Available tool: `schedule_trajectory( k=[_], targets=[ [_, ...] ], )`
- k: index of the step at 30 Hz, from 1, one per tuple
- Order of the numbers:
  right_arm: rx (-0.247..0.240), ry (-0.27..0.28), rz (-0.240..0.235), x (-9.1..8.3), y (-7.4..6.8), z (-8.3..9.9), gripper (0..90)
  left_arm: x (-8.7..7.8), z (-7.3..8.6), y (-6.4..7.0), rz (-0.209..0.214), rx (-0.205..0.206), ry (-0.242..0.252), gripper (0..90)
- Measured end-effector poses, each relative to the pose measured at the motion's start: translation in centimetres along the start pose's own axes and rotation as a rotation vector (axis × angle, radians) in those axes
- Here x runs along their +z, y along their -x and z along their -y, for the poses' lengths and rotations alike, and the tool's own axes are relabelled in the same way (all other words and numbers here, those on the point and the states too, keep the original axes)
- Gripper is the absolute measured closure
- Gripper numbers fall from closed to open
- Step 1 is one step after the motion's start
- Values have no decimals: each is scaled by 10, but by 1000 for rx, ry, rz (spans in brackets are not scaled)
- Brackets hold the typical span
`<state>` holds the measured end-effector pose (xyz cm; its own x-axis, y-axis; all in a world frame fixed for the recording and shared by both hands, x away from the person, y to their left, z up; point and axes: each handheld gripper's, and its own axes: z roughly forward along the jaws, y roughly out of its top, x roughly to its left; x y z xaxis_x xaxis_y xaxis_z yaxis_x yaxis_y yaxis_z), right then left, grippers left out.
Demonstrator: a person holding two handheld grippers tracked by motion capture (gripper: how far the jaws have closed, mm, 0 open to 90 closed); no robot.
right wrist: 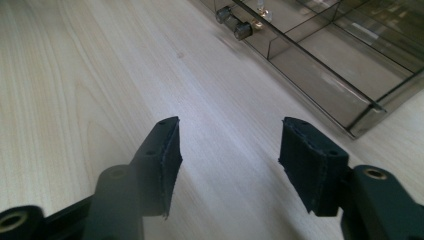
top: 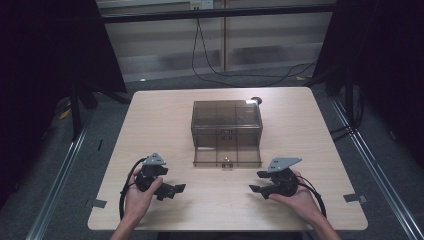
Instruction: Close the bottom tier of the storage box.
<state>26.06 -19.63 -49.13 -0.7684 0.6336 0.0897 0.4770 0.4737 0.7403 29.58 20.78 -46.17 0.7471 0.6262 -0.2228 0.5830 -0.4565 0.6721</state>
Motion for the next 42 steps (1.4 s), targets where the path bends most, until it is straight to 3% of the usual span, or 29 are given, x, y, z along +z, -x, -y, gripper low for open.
schedule_trajectory(
  k=[6,10,15,20,23,25,27,31,37,42],
  targets=[
    [-12,-5,-5,10,-2,-9,533,-9,14,6,-22,24,21,44],
    [-24,2,-16,16,-3,-16,609,-13,24,4,3,6,40,41],
    [-25,-4,-24,27,-1,-20,691,-17,35,2,-14,-12,35,33],
    [-27,-4,-40,34,-2,-26,758,-18,42,7,-29,7,17,33],
    [-35,-10,-46,40,-2,-31,785,-21,46,8,2,-11,39,33],
    [-47,-15,-56,45,-3,-36,807,-20,48,11,-52,20,28,33],
    [-53,-18,-64,50,-4,-40,821,-18,50,10,-23,19,36,34],
    [-57,-19,-62,60,-4,-43,854,-16,52,5,-11,2,43,39],
    [-50,-17,-57,66,-1,-43,879,-19,53,8,-9,-12,57,39],
    [-44,-5,-49,64,3,-44,885,-22,54,13,-21,8,59,39]
  ],
)
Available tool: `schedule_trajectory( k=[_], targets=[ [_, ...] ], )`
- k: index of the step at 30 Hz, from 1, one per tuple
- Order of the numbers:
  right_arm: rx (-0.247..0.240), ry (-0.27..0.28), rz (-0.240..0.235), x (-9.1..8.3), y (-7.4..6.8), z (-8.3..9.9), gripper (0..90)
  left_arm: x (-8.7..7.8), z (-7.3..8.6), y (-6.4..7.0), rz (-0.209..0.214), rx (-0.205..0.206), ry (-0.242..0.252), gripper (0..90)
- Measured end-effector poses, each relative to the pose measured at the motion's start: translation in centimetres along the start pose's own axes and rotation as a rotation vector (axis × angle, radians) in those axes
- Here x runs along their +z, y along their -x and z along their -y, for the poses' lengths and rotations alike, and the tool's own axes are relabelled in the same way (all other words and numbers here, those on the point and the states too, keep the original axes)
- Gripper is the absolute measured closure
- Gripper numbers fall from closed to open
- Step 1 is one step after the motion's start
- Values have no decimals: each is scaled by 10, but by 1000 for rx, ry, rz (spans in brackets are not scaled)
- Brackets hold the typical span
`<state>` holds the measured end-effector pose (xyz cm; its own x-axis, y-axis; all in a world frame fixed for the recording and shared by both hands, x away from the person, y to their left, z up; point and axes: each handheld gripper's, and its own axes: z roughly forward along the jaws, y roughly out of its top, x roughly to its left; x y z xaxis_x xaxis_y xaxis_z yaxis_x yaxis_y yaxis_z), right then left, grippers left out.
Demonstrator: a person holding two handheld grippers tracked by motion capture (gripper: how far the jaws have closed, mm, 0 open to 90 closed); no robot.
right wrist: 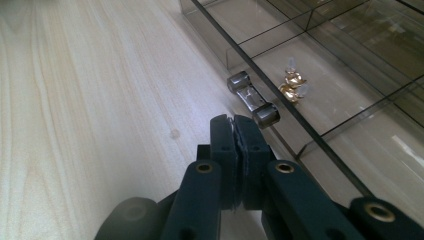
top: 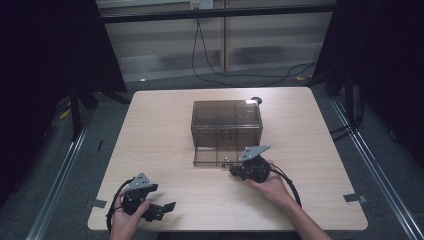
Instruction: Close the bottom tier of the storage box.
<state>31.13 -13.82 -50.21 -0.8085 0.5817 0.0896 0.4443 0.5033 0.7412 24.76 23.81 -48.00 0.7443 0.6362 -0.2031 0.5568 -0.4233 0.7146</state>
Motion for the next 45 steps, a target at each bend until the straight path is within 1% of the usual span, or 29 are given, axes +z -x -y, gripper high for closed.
schedule_trajectory(
  k=[1,3,4,5,7,8,9,10,11,14,16,17,19,22,25,28,30,31,33,42,45],
  targets=[
    [1,-1,2,0,1,0,885,-1,0,-1,-4,2,0,39],
    [1,-2,-4,3,1,0,885,0,1,-3,-9,-12,6,38],
    [-1,-8,-6,4,1,1,880,0,2,-4,-25,-11,2,37],
    [0,-11,-5,5,1,1,870,0,2,-5,-31,-12,2,37],
    [5,-3,-13,6,2,0,871,0,2,-6,-24,-11,3,37],
    [7,-3,-6,6,3,0,871,1,2,-6,-26,-13,4,37],
    [13,-2,-9,6,4,0,873,1,2,-6,-33,-12,2,37],
    [10,0,-11,6,4,0,873,1,2,-6,-35,-7,-2,37],
    [10,-4,-7,7,4,1,877,1,2,-6,-35,-10,-5,37],
    [10,-3,-8,8,4,0,880,1,2,-6,-34,-7,-2,37],
    [8,-2,-5,8,4,0,886,2,2,-6,-20,-16,-6,35],
    [5,0,-9,9,4,-1,888,3,3,-7,-21,-18,-8,34],
    [-2,-4,0,10,3,-2,887,3,3,-8,-12,-20,-9,35],
    [2,-4,2,11,4,-3,886,2,2,-7,-8,-15,-2,35],
    [2,6,3,12,5,-4,885,1,2,-7,-8,-12,-1,34],
    [-6,-1,18,12,5,-5,871,1,2,-6,-13,-8,-3,35],
    [2,-1,15,12,6,-5,875,1,2,-5,-8,-5,-2,35],
    [0,8,10,13,6,-4,875,1,2,-5,-9,-2,-5,34],
    [1,10,19,13,7,-5,874,1,1,-4,-7,-1,-2,35],
    [12,22,28,15,10,-7,871,-2,1,-5,-17,10,4,35],
    [21,29,26,16,11,-6,869,-1,1,-5,-15,8,4,35]
  ],
)
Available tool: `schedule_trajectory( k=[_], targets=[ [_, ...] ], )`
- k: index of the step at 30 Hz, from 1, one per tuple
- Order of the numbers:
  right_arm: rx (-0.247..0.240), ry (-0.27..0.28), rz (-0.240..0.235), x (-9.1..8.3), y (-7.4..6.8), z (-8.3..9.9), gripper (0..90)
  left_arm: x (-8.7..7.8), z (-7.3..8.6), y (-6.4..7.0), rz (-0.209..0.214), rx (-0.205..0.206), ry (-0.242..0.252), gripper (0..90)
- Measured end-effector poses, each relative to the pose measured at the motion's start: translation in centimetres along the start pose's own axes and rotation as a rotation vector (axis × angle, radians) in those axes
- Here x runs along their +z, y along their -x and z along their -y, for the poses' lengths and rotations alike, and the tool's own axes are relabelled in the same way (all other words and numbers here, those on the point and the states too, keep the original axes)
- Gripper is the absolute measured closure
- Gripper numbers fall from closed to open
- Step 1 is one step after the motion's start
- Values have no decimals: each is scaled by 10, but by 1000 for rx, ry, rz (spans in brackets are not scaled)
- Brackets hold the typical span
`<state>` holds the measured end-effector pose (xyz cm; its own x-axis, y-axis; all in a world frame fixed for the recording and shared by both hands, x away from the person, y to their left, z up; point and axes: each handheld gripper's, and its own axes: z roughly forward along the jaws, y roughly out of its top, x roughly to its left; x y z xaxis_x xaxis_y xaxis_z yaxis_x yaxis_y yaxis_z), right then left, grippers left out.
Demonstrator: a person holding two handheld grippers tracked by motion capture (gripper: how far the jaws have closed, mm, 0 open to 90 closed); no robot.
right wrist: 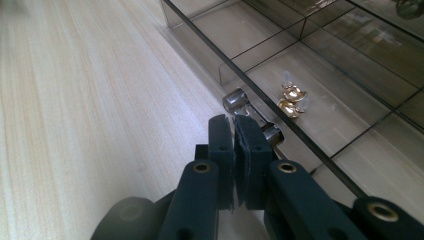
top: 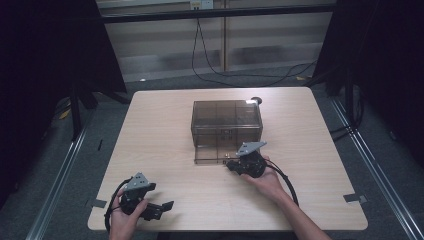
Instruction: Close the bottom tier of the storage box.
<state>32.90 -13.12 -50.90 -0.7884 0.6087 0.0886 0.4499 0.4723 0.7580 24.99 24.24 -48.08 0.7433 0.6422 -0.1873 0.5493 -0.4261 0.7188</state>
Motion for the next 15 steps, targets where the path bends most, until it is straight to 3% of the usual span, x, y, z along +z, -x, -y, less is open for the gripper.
schedule_trajectory(
  k=[15],
  targets=[
    [1,11,7,3,3,-2,871,1,-1,2,0,10,-5,35]
  ],
)
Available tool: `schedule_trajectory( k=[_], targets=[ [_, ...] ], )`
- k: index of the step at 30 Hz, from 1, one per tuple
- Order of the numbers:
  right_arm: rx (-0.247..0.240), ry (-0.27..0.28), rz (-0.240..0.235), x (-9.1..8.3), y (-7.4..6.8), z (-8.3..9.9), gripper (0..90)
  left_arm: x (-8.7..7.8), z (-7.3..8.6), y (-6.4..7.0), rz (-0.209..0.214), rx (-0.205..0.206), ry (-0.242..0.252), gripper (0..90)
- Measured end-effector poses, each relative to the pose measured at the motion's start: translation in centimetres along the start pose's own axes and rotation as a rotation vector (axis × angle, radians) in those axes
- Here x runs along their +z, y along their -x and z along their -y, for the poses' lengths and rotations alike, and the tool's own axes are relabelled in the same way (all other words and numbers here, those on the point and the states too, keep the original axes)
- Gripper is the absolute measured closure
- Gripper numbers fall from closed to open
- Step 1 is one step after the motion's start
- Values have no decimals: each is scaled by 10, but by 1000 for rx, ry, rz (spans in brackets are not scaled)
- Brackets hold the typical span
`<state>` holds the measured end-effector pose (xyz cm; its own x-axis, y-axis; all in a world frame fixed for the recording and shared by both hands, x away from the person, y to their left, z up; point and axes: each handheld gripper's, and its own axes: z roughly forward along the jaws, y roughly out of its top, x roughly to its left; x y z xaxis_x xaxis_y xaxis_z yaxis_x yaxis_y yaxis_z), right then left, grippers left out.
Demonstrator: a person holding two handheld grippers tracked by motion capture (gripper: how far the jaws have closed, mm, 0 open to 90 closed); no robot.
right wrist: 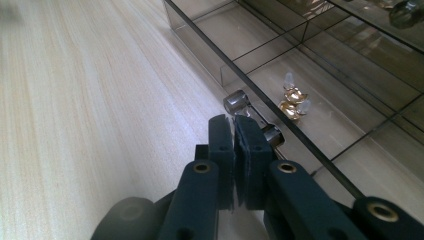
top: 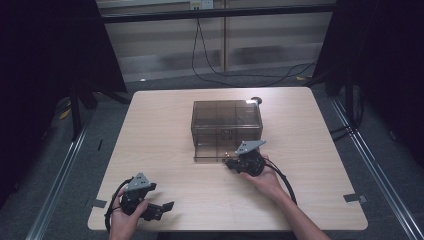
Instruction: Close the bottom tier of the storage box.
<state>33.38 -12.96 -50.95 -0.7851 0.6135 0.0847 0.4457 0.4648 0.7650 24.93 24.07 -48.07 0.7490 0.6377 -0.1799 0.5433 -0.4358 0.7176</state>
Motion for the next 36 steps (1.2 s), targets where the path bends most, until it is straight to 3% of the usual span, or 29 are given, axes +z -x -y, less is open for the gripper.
schedule_trajectory(
  k=[36],
  targets=[
    [31,28,43,2,8,-2,864,1,-1,0,13,8,-1,34]
  ],
)
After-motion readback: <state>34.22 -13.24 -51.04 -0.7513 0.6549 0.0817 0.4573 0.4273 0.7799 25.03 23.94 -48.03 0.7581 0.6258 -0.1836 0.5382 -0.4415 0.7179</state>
